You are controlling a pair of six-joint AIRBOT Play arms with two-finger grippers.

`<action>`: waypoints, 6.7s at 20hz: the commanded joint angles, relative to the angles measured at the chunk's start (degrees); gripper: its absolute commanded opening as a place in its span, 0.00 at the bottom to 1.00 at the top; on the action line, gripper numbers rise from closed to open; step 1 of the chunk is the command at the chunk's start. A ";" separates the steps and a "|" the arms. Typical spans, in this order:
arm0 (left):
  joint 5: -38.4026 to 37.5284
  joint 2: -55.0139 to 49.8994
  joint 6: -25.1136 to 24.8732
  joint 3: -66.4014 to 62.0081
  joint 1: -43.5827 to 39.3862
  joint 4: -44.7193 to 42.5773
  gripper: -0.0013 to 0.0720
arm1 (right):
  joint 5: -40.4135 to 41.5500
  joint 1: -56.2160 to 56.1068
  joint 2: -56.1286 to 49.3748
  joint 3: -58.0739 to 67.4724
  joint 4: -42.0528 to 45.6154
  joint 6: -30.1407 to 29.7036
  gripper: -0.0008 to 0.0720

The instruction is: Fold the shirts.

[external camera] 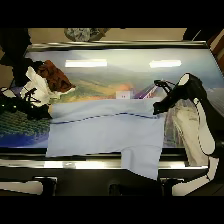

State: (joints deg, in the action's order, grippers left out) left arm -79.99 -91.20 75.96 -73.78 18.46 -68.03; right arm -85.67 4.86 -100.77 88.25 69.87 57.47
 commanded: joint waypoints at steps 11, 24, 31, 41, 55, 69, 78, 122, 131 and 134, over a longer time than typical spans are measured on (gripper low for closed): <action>1.20 -0.46 -1.46 0.85 1.68 -2.08 0.05 | 1.81 3.10 0.68 -2.19 1.33 0.50 0.07; -8.66 6.12 0.72 10.32 8.94 -2.14 0.58 | -6.71 9.40 11.63 -9.38 4.85 0.44 0.69; 2.14 20.70 -5.68 38.91 12.94 -4.39 0.55 | 4.02 9.40 26.27 -31.41 3.48 -3.98 0.69; 4.07 21.27 -5.60 38.91 13.25 -8.63 0.55 | 4.68 9.33 27.26 -31.56 -0.81 -5.84 0.69; 9.18 21.33 -4.66 42.58 13.25 -3.30 0.06 | 2.29 9.35 31.41 -44.70 2.19 -8.28 0.69; 8.90 21.40 -5.73 42.16 13.25 -3.26 0.06 | 13.14 9.33 32.68 -57.09 -4.26 -4.98 0.58; 5.86 25.59 -6.08 34.97 13.25 -0.37 0.05 | 8.57 9.35 35.08 -50.80 -6.34 -9.77 0.07; 3.82 13.77 5.49 -14.99 -12.59 8.96 0.82 | 5.16 9.18 -10.23 -1.01 -18.14 2.34 0.72; 20.59 2.99 6.08 -5.86 -35.52 9.20 0.06 | 1.95 6.34 8.22 -1.01 -22.12 0.13 0.07; 26.34 -4.76 8.07 -5.86 -41.97 16.37 0.06 | -0.26 4.24 15.91 -1.01 -21.55 1.64 0.07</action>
State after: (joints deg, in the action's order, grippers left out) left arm -60.10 -89.84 82.50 -80.53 -17.15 -57.04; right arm -83.72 10.68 -91.74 87.20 48.29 57.78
